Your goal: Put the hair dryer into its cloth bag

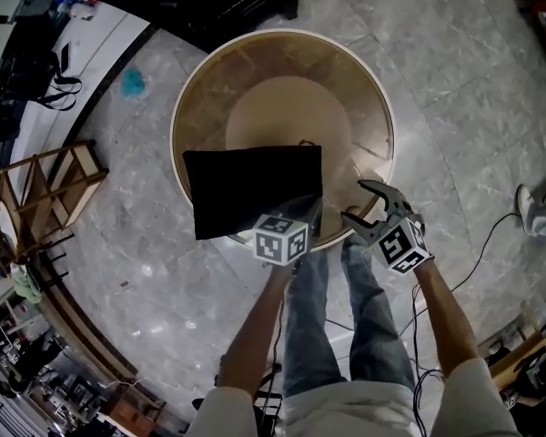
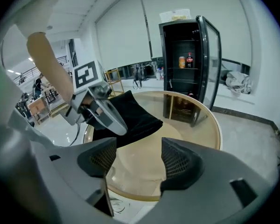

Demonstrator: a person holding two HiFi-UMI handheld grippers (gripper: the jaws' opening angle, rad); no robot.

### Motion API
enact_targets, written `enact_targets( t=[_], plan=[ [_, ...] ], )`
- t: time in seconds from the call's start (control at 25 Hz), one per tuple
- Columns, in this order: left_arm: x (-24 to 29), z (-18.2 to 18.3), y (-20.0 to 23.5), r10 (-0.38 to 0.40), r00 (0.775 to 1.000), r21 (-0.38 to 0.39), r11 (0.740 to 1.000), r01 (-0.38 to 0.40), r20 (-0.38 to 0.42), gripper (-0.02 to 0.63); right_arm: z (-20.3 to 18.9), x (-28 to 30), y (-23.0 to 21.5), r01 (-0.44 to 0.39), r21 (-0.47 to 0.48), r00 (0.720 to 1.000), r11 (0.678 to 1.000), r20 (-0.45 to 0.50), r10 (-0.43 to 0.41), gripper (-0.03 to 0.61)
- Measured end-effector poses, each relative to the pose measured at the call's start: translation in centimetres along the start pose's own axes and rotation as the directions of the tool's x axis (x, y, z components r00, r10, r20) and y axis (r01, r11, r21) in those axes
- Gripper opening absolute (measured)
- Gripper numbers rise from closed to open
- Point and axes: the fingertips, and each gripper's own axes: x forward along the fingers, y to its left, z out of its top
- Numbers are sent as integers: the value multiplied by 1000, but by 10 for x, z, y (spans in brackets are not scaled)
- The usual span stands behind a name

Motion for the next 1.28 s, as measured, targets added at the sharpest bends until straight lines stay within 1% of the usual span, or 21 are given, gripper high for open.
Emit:
enact_targets(
  t=[0.12,0.24,0.28,0.36,0.44,0.56,0.6,0.64,0.68,0.72,0.76,0.8,0.84,0.96,1.04,1.12,1.2,1.28],
  plan=[
    [6,-1,-5,9,1000,42,999,-9,-1,38,3,-17,-1,12,60,999,998,49,-15,308],
    [-4,8,-15,6,999,79,997,-9,45,41,15,-30,-3,15,131,993,991,114,-30,307],
    [-8,11,-19,3,998,87,996,-9,66,51,19,-34,-3,13,152,990,988,135,-34,307],
    [-15,16,-29,-4,994,96,995,-6,106,118,26,-42,-5,4,189,983,982,181,-39,307],
    [-24,20,-35,4,989,101,995,-19,147,120,37,-50,-6,-6,222,971,975,234,-48,307],
    [-42,25,-41,26,975,102,994,-50,219,120,57,-63,-5,-26,255,951,967,303,-54,265],
    [-48,27,-43,35,969,111,992,-64,244,120,64,-68,-4,-33,261,944,965,325,-55,246],
    [-52,27,-46,42,964,126,989,-77,261,120,70,-73,-4,-40,273,936,961,346,-59,208],
    [-53,26,-50,44,963,140,987,-83,265,120,76,-79,-4,-49,295,929,954,365,-66,193],
    [-52,24,-53,38,966,147,986,-77,254,146,82,-84,-4,-59,324,922,944,380,-72,191],
    [-50,21,-57,26,972,141,988,-60,235,194,88,-89,-2,-70,351,918,934,388,-77,181],
    [-52,20,-61,14,975,128,991,-44,224,223,94,-94,1,-73,367,917,927,390,-82,173],
    [-57,20,-66,8,974,120,992,-36,228,239,100,-98,4,-67,372,917,926,388,-89,167],
    [-75,31,-83,11,958,140,989,-53,286,239,114,-112,10,-44,363,915,931,388,-108,67],
    [-86,38,-95,8,947,154,986,-61,322,237,120,-119,13,-41,364,910,931,397,-115,52],
    [-99,46,-106,7,933,175,982,-75,360,151,127,-127,15,-40,361,904,932,410,-120,37],
    [-114,57,-116,4,919,191,978,-86,395,114,138,-136,15,-34,351,898,936,422,-125,32],
    [-131,68,-128,-9,904,194,978,-82,428,65,151,-147,16,-34,343,891,939,436,-127,28]
  ],
)
